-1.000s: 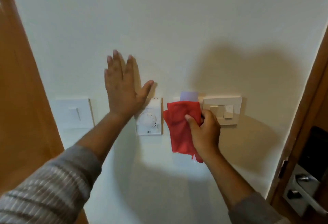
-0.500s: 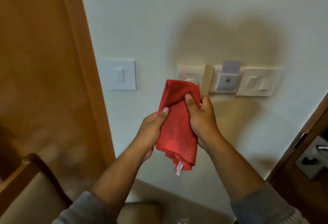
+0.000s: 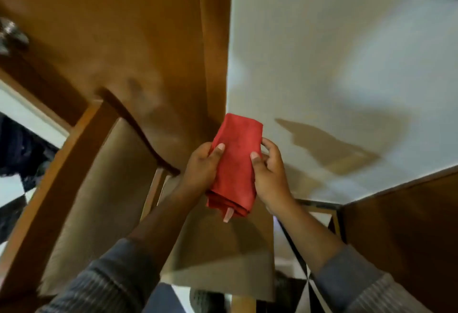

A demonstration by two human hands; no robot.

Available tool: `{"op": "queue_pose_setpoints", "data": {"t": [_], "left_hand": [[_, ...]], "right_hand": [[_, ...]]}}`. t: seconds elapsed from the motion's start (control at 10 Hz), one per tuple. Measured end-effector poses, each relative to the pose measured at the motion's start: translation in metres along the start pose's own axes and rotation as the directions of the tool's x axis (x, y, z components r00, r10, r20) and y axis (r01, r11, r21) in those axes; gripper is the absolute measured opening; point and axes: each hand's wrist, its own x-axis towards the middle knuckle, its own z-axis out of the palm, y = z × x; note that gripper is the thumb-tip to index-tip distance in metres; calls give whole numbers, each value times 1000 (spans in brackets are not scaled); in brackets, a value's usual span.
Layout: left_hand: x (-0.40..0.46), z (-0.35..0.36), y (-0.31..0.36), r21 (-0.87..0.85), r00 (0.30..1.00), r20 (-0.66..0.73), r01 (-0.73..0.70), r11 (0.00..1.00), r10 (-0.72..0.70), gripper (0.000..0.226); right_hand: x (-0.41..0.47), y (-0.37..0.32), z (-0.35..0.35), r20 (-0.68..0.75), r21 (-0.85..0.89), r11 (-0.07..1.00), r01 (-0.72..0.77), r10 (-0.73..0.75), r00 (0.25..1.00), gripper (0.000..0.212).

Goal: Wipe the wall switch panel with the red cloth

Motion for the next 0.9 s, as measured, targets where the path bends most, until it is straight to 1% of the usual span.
{"op": "queue_pose_setpoints", "data": {"t": [0.2, 0.3, 0.4, 0.5, 0.6, 0.7, 0.8, 0.9], "left_hand": [[6, -28, -105, 0, 976, -71, 206, 979, -205, 16], [11, -36, -156, 35, 943, -105, 321, 947, -316, 35], [20, -42, -203, 79, 926, -108, 370, 926, -361, 41], [32, -43, -248, 130, 911, -101, 411, 902, -401, 41], [36, -44, -290, 286, 873, -57, 480, 829, -485, 45], [28, -51, -321, 412, 845, -30, 497, 764, -534, 48], [11, -54, -325, 553, 865, -35, 433, 712, -500, 51], [5, -57, -313, 677, 913, -16, 311, 667, -408, 50]], "right_hand": [[-7, 92, 57, 16, -85, 990, -114, 116, 993, 36], [-8, 139, 85, 52, -80, 980, -182, 186, 981, 39], [-9, 179, 102, 79, -104, 975, -198, 207, 975, 39], [-7, 223, 115, 107, -161, 967, -196, 214, 971, 40], [-11, 262, 122, 149, -368, 904, -217, 288, 946, 42], [-20, 285, 119, 211, -472, 863, -182, 311, 927, 31], [-32, 281, 103, 248, -497, 856, -143, 298, 922, 28], [-31, 267, 88, 227, -520, 839, -162, 318, 921, 33]]}}
